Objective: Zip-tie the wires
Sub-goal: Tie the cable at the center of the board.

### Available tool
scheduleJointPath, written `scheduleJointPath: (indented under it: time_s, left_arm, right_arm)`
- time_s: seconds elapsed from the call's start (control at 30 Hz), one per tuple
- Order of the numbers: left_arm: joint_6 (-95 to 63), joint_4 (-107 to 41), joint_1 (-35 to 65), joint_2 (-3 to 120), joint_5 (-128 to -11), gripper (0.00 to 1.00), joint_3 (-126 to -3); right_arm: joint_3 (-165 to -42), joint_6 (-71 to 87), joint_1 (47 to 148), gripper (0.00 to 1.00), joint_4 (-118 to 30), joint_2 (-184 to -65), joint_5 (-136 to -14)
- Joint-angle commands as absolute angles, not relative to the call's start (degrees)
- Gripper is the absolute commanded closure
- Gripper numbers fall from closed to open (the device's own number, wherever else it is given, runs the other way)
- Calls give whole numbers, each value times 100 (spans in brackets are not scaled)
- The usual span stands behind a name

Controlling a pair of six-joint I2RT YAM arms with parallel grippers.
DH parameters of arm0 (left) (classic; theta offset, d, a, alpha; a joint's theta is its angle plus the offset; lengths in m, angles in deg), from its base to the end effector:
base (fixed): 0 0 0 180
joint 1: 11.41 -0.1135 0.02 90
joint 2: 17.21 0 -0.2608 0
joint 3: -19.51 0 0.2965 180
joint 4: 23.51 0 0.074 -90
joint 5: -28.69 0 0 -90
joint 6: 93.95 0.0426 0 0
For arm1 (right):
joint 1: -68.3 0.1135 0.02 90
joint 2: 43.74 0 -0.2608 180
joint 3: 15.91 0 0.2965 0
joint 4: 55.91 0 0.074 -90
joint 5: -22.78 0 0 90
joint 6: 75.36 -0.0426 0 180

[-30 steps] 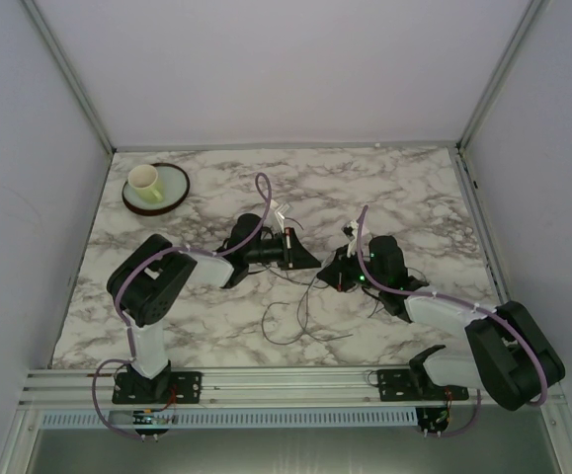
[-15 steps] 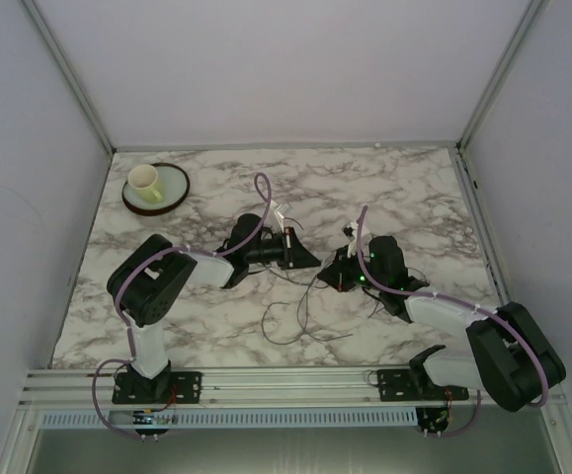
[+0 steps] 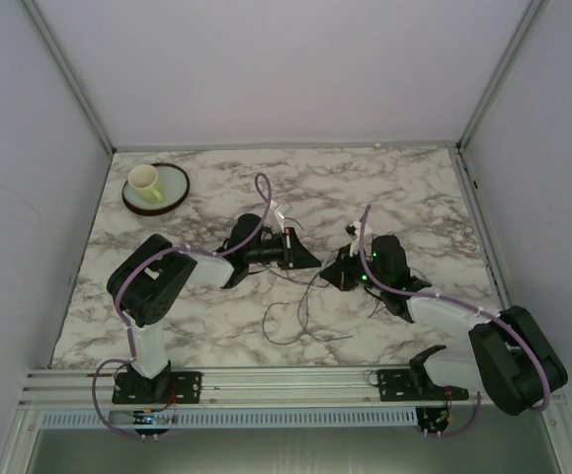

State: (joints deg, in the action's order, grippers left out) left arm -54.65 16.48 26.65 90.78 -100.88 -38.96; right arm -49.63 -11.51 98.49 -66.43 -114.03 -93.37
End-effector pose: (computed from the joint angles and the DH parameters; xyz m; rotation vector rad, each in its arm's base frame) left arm 0.2970 -0.2670 0.1183 0.3757 2.0057 -1.6571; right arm 0.2248 0.1525 0.1331 -0.3830 2.1137 1.0618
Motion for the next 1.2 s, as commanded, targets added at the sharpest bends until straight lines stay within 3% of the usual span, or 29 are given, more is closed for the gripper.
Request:
scheduleJointPath:
  time_s: [0.0, 1.17]
  left_arm:
    - [-5370, 1974, 2674, 9133, -10225, 90, -3942]
    - [-5510, 2353, 2676, 9272, -10334, 81, -3971]
  right_arm:
    - [-5075, -1120, 9728, 100, -6727, -11236, -9271]
    - [-5227, -1111, 9689, 100, -6722, -11445, -9425]
